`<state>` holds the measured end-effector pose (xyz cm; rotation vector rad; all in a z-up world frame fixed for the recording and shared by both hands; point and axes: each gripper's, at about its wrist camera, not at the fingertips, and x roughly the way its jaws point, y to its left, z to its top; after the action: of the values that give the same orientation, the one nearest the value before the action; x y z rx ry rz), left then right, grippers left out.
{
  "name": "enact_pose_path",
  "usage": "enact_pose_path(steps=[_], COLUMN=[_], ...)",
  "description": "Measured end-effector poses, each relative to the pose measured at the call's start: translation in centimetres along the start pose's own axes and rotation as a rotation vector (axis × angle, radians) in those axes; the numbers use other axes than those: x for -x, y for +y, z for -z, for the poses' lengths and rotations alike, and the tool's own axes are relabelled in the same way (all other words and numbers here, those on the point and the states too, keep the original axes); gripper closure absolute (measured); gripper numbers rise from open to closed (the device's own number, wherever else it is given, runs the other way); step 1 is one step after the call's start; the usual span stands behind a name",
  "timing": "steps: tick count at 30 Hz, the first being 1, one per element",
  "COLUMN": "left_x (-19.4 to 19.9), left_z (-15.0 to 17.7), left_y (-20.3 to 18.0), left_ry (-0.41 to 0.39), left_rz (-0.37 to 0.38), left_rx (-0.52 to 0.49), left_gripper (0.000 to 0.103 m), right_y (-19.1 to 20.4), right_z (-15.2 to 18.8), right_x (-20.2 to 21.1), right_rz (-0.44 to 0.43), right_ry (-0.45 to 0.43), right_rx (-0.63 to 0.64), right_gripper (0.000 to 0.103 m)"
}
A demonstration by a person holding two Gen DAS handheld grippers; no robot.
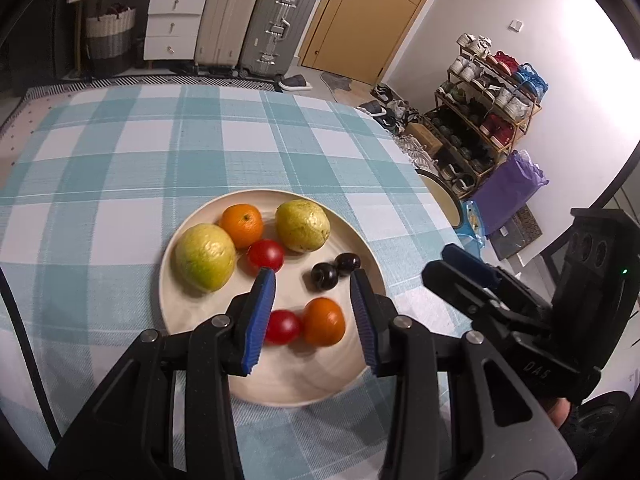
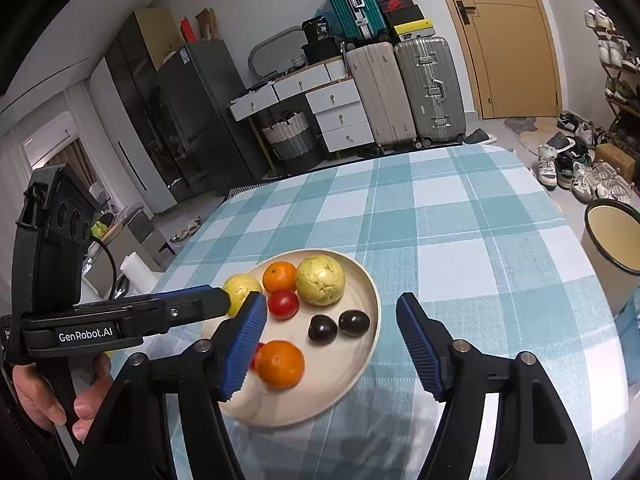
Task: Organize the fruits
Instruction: 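Open both tools and move them toward the two small brown fruits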
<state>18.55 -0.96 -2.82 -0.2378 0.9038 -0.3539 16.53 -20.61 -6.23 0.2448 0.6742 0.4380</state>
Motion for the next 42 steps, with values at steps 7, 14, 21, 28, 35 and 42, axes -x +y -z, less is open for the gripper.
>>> enact_pose_path(steps=[7, 14, 21, 28, 35, 42], left_x=[2.2, 3.7, 5.2, 5.9, 5.7, 4.8], left_z=[2.0, 4.1, 5.7, 7.3, 9.7, 12.9], left_y=[-0.7, -2.0, -2.2, -1.5, -1.9, -3.3], left_ry=[-0.02, -0.032, -0.055, -0.06, -0.025, 0.067], left_rz=[-0.036, -0.071, -0.105, -0.155, -0.137, -0.082], left_rx=[-0.019, -0.041, -0.036, -0.02, -0.061, -0.125], left_gripper=[0.06, 0.039, 0.023, 0.02, 0.016, 0.001], right_y=[0.5, 1.3, 1.9, 2.3, 2.5, 2.4], right_z=[0.8, 1.8, 3.4, 5.0, 6.4, 8.1], right_x=[2.2, 4.4, 5.7, 7.0, 8.1, 8.5], right_rz=[0.027, 0.04, 0.048, 0.048, 0.027, 0.035], right_ry=[-0.019, -0.039, -0.031, -0.03, -0.04, -0.018], right_rx=[0.001, 0.011, 0.018, 0.02, 0.027, 0.023], right_gripper=[0.021, 0.016, 0.015, 0.011, 0.005, 0.003])
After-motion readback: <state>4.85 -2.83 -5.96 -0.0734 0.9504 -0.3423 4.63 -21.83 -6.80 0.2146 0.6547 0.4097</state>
